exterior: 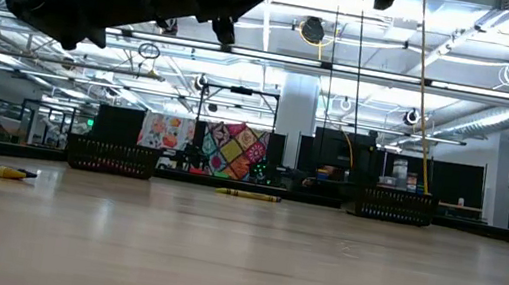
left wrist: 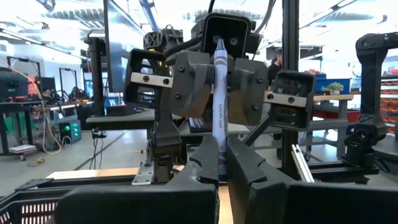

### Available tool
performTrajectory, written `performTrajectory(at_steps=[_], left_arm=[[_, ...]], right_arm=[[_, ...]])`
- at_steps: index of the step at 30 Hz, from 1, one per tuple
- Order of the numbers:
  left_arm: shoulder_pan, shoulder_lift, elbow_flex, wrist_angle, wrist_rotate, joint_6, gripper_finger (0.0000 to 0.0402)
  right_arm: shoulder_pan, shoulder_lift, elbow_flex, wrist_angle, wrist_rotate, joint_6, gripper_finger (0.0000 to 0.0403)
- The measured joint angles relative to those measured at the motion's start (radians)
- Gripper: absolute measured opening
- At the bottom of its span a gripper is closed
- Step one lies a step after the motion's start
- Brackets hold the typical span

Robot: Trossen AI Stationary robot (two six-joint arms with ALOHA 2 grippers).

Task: Sort crayons
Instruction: Put the blue crayon into the top right black bin

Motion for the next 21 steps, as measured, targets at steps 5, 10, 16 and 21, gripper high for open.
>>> performTrajectory(at_steps=[5, 10, 16, 21], left_arm=[[0.005, -0.001, 0.000, -0.070, 0.000, 0.000, 0.0035], [0.029, 0.000, 0.000, -0.260, -0.013, -0.004, 0.0114], [0.035, 0.000, -0.001, -0.467, -0.138, -0.023, 0.0188], [0.036, 0.000, -0.001, -0.495, -0.160, -0.076, 0.0205]], right_arm=[[0.011, -0.005, 0.000, -0.040, 0.020, -0.022, 0.0008], [0.047, -0.080, 0.001, -0.155, 0.213, -0.025, 0.0010], [-0.014, -0.232, 0.001, -0.561, 0.399, 0.133, 0.0004], [-0.276, -0.337, 0.001, -0.960, 0.266, 0.316, 0.0003]])
